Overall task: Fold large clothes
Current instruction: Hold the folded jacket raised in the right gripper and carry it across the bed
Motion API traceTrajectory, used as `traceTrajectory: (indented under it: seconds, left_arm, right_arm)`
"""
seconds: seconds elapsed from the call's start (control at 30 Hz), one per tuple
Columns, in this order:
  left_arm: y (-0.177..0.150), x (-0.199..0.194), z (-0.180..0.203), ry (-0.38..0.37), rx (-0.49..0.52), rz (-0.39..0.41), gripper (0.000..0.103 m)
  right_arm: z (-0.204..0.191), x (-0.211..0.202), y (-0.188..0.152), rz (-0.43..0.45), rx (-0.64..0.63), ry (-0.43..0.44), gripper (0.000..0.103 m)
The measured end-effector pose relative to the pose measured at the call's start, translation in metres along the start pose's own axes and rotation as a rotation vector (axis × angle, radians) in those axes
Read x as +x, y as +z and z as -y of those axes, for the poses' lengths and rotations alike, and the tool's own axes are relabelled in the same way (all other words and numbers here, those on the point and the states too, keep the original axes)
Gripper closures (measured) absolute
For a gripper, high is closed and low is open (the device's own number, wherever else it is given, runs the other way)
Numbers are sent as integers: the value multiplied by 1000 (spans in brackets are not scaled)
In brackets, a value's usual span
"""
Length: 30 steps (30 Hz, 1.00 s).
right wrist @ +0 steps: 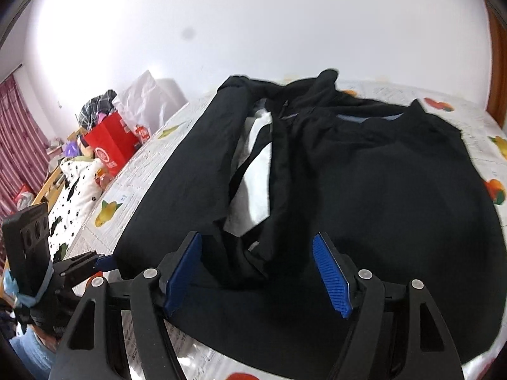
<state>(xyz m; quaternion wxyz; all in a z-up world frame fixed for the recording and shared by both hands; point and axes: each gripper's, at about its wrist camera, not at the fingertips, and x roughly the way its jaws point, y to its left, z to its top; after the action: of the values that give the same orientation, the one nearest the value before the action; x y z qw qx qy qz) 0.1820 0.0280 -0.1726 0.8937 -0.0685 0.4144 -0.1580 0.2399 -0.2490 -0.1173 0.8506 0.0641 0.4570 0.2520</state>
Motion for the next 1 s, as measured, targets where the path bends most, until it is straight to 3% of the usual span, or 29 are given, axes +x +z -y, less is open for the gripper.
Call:
traceTrajectory:
  seconds: [0.17, 0.2, 0.23, 0.27, 0.33, 0.47, 0.6, 0.77, 0.9, 1.0]
  left_arm:
    - [6, 14, 12, 58, 36, -23, 16]
    - [7, 16, 14, 73, 45, -30, 14]
    - [7, 18, 17, 92, 61, -33, 13]
    - [7, 20, 21, 112, 80, -42, 12]
    - [6, 23, 25, 134, 102, -51, 11]
    - [7, 28, 31, 176, 135, -63, 11]
    - [7, 32, 38, 206, 170, -73, 11]
    - [10, 34, 38, 206, 171, -73, 11]
    - [10, 36, 40, 207, 181, -75, 11]
    - [9, 36, 44, 208, 186, -78, 11]
  right_arm:
    - [-5, 26, 3, -64, 5, 29, 32]
    - [-5, 30, 3, -70, 8, 43, 38]
    - [-6, 32, 4, -69, 7, 55, 51]
    - [-9, 35, 4, -69, -5, 68, 58]
    - [-14, 34, 5, -52, -31, 70, 93]
    - [-20, -1, 10, 93, -80, 94, 95]
    - [-5, -54, 11, 260, -32, 100, 96]
    - [26, -108, -9, 425, 36, 19, 96]
    - [58, -122, -35, 424, 133, -87, 96]
    - [83, -104, -53, 304, 200, -174, 96]
